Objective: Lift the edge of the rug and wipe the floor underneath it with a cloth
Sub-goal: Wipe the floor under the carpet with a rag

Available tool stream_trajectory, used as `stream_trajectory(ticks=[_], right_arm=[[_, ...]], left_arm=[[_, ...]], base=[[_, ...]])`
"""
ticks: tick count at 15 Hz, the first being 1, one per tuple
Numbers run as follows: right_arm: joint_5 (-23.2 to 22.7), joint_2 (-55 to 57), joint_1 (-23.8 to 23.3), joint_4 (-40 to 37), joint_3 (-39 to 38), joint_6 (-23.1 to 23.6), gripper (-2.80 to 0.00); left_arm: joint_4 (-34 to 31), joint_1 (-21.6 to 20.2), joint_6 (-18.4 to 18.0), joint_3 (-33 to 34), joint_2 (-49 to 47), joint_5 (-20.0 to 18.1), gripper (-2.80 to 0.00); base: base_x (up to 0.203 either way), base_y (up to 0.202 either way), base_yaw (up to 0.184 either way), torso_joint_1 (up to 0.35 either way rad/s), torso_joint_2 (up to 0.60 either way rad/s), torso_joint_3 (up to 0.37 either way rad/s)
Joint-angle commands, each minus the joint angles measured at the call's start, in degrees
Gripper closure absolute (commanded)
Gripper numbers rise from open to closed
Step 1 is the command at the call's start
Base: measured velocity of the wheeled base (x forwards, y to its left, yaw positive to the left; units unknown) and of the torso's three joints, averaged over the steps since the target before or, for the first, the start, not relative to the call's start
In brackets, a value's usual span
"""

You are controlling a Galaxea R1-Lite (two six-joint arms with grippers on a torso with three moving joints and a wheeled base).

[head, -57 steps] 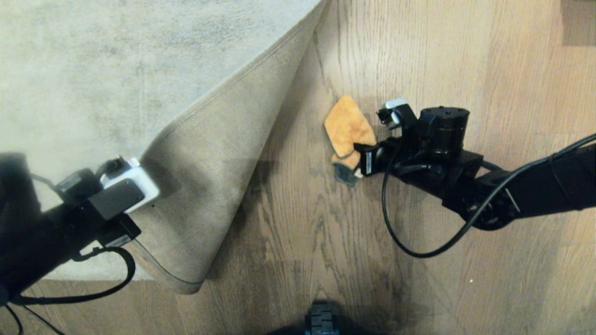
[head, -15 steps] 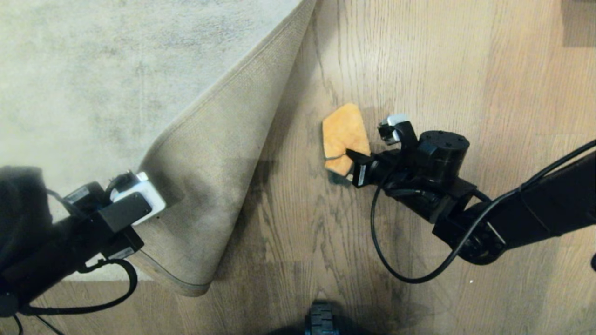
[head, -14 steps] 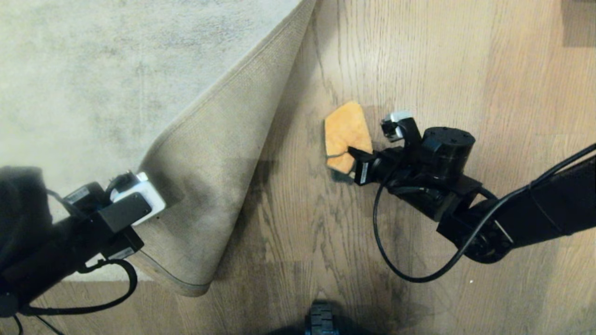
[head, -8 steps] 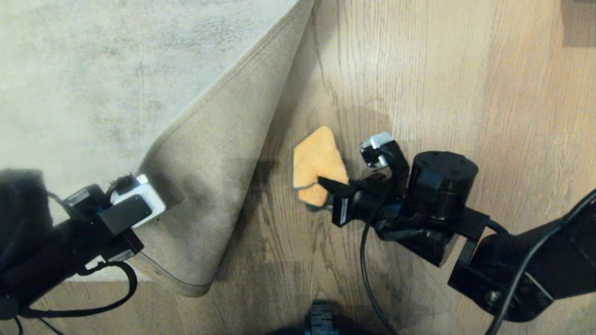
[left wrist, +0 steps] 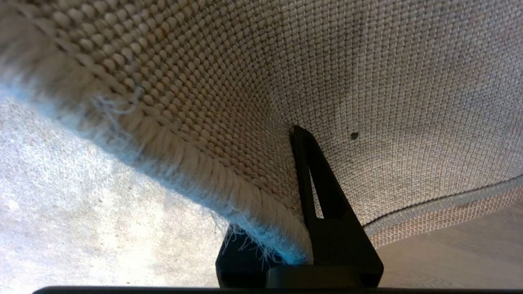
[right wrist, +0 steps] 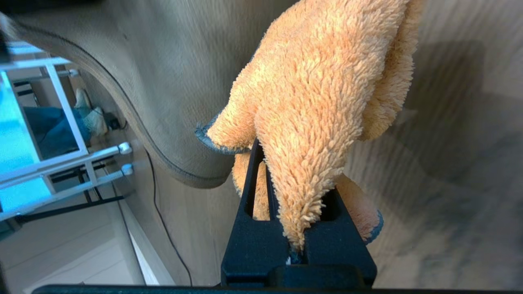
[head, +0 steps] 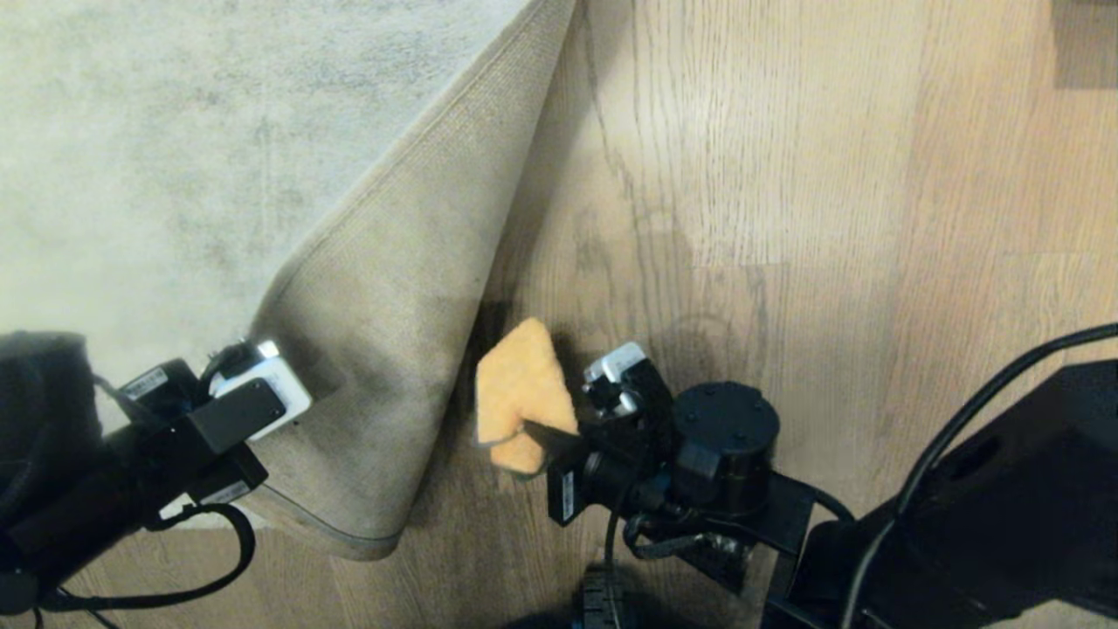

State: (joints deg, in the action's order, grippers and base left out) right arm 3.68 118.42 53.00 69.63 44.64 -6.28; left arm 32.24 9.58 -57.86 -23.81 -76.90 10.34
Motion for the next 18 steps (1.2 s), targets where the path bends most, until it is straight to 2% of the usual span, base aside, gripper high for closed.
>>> stream_trajectory(ticks=[1, 6, 10, 14, 18], right_arm=[[0.44, 7.66, 0.25, 4.06, 0.02, -0.50, 0.00], [1.82, 16.09, 0.23, 9.89, 2.62, -1.37, 0.00], [6.12, 18.64, -0.52, 10.85, 7.48, -3.30, 0.00], [6.29, 16.74, -4.70, 12.18, 6.89, -3.05, 0.00], [5.96, 12.94, -10.17, 13.13, 6.29, -0.93, 0.00]], left_arm=[[0.10, -0.09, -0.33, 0.17, -0.18, 0.12, 0.00], [-0.16, -0.09, -0.33, 0.17, -0.27, 0.12, 0.00], [-0.16, -0.09, -0.33, 0.17, -0.18, 0.12, 0.00], [-0.25, 0.00, -0.33, 0.61, -0.18, 0.04, 0.00], [-0.25, 0.26, -0.41, 0.61, -0.36, 0.05, 0.00]], base=[[0.000, 0.000, 0.000, 0.000, 0.00, 0.000], [0.000, 0.000, 0.000, 0.000, 0.00, 0.000], [0.000, 0.000, 0.000, 0.000, 0.00, 0.000], [0.000, 0.000, 0.000, 0.000, 0.00, 0.000], [0.000, 0.000, 0.000, 0.000, 0.00, 0.000]])
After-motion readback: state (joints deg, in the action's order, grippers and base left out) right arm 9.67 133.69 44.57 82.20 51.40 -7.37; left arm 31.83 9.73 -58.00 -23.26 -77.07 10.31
